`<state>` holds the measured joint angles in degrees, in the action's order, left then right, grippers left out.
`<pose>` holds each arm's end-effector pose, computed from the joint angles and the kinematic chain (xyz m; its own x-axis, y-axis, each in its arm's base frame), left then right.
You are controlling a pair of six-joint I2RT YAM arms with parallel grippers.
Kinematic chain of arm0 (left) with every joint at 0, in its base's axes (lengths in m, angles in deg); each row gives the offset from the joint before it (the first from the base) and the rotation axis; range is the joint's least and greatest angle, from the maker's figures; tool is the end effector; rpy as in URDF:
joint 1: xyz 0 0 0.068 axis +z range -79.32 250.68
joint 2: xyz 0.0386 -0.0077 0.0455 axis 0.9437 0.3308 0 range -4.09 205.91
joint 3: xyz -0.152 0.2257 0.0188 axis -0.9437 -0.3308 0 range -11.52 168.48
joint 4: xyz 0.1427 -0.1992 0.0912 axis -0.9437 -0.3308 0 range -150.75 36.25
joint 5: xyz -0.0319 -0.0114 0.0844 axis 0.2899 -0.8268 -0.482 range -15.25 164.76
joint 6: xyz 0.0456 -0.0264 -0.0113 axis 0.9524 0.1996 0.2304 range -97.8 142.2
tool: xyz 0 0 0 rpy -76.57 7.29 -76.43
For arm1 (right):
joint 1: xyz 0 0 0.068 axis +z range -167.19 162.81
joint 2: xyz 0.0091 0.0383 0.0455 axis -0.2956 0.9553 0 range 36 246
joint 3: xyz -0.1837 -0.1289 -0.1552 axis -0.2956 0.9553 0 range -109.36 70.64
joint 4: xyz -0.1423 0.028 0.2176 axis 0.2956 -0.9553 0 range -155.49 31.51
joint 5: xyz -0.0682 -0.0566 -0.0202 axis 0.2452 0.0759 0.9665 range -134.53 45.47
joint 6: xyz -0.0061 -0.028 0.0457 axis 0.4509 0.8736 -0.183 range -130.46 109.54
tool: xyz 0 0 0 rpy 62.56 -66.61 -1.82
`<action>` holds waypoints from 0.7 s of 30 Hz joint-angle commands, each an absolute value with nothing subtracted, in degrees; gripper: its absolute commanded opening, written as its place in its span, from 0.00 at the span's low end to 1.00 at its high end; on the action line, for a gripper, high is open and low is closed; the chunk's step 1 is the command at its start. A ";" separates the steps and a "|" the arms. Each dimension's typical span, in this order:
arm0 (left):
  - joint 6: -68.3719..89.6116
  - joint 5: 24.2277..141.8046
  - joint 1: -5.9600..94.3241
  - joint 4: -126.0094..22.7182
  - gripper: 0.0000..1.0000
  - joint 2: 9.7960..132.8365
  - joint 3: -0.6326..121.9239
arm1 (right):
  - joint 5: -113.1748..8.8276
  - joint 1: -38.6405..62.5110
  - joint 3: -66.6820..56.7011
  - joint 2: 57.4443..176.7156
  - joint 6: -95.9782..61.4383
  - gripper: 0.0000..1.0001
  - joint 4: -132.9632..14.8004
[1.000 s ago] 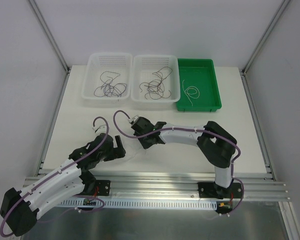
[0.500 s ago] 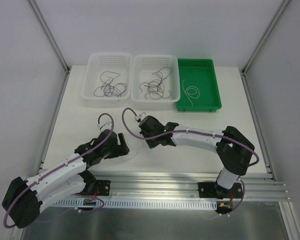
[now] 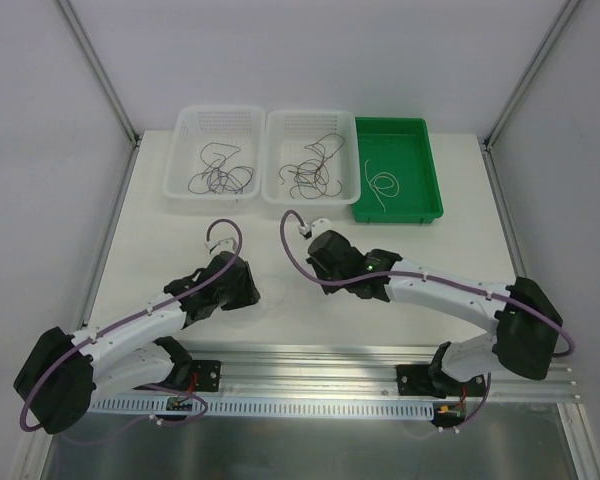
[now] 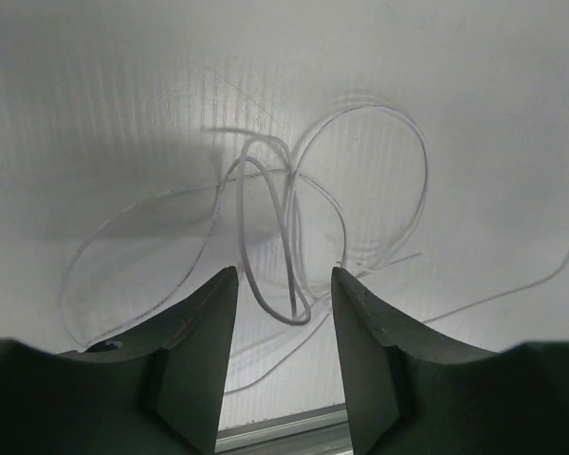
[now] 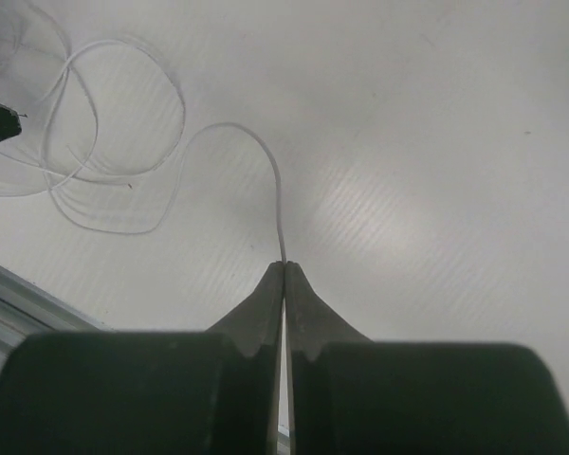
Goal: Untangle the cables
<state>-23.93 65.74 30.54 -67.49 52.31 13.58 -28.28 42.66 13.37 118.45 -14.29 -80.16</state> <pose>0.1501 -0.1193 0.1801 -0.7729 -0.2795 -0.5697 -0.0073 0.9016 -0.4325 0.1626 0.2601 0.2464 -0.4147 -0.5861 -0.6960 -0.7079 0.6884 -0.1579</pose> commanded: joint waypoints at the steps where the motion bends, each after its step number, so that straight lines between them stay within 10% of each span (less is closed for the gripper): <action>1: -24.38 63.95 30.25 -65.00 0.43 53.74 15.20 | -24.50 41.61 15.00 111.68 -14.41 0.01 -82.13; 21: -24.47 61.66 30.25 -62.89 0.42 59.10 13.70 | -9.64 26.06 17.82 75.65 -14.76 0.01 -101.81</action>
<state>-23.93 63.68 30.54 -64.01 57.97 13.60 -12.87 28.11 17.96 77.49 -14.53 -96.90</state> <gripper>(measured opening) 0.429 0.013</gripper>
